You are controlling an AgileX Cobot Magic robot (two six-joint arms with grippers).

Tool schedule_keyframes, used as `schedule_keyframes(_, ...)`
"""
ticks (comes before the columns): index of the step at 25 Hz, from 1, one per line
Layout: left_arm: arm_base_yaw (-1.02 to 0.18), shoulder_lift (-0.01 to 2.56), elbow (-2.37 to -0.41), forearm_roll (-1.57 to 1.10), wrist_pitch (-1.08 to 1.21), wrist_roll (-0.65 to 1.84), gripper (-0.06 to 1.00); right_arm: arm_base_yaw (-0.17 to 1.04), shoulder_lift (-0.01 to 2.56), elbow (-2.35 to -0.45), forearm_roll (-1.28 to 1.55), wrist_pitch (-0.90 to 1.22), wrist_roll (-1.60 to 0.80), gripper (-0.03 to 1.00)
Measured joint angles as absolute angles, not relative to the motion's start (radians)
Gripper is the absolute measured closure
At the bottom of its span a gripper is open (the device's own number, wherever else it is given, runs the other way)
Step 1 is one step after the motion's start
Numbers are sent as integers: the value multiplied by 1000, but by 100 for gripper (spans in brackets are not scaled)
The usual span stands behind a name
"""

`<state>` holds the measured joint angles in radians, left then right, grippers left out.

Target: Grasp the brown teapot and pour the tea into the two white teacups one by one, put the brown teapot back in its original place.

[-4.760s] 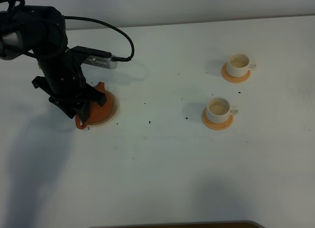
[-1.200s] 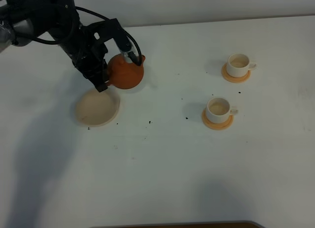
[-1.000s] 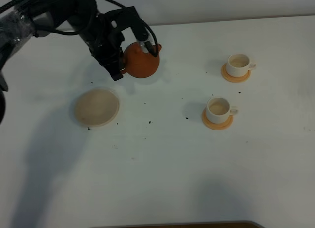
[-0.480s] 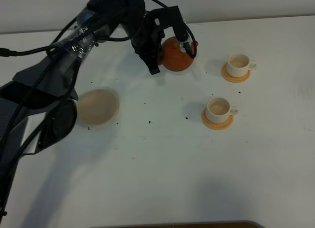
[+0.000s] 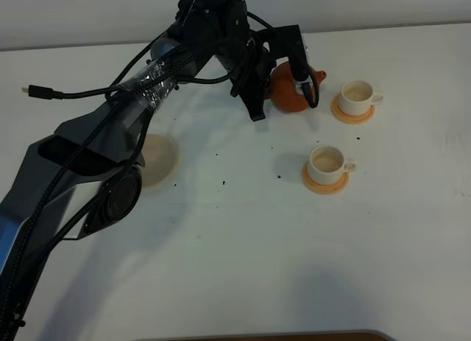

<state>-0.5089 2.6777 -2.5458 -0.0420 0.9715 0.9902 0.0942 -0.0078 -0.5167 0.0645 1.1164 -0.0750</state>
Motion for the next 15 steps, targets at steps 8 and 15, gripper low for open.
schedule_keyframes(8,-509,2678,-2553,-42,928,1048,80,94,-8,-517,64,1116,-75,59)
schedule_keyframes(15,-530,2678,-2553,34,861,1076,80,94,-8,-517,64,1116,-75,59)
